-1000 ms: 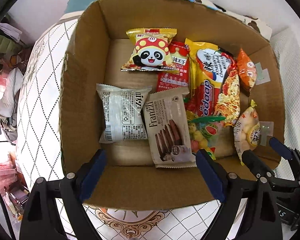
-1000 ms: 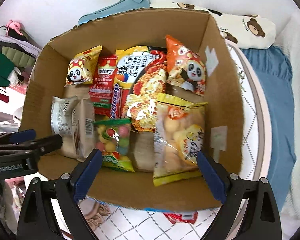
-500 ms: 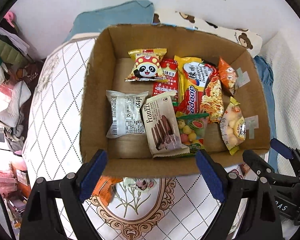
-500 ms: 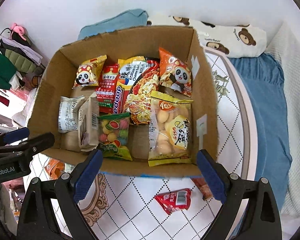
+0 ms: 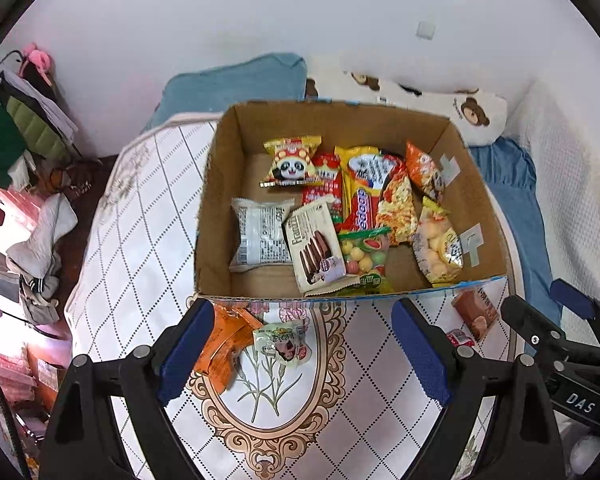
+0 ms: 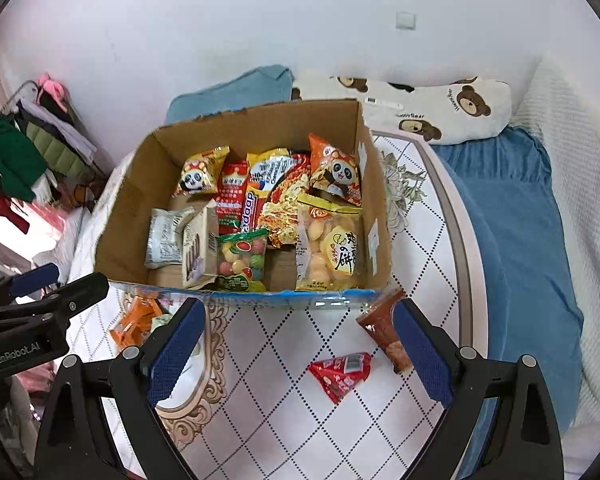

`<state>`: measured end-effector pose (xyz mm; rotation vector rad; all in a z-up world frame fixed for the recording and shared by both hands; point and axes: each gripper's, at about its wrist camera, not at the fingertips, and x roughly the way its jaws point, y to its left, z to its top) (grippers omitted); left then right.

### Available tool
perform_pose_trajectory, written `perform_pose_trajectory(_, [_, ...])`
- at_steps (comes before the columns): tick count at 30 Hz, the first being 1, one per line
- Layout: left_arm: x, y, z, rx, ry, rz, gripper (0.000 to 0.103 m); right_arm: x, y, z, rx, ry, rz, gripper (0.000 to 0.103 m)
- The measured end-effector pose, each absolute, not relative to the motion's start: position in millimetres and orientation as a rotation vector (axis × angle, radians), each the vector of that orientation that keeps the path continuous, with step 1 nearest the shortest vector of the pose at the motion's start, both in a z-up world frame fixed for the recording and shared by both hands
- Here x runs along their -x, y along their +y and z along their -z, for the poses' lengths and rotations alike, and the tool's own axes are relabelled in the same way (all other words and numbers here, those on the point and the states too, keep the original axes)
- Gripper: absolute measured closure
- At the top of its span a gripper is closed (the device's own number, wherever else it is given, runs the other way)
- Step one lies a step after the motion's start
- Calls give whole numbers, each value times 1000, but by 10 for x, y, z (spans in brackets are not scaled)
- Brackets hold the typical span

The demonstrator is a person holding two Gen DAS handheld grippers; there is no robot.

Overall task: Organize snacks
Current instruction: 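Lift both tools out of the box toward the snacks on the bed, then grasp the small clear candy bag with left tool while right tool grasps the brown biscuit packet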

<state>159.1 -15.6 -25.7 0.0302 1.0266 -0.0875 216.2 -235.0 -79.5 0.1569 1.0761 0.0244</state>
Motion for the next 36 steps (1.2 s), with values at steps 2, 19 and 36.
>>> perform_pose_trajectory(2, [-1518, -159, 198, -16, 1001, 88, 12, -2070, -2378, 714, -178, 1049, -28, 6])
perform_pose_trajectory(19, [-1374, 10, 1314, 33, 1170, -81, 1, -2206, -3295, 2081, -248, 1242, 63, 6])
perform_pose_trajectory(36, [-1832, -29, 1951, -13, 1311, -80, 1, -2282, -3218, 2735, -98, 1336, 1, 37])
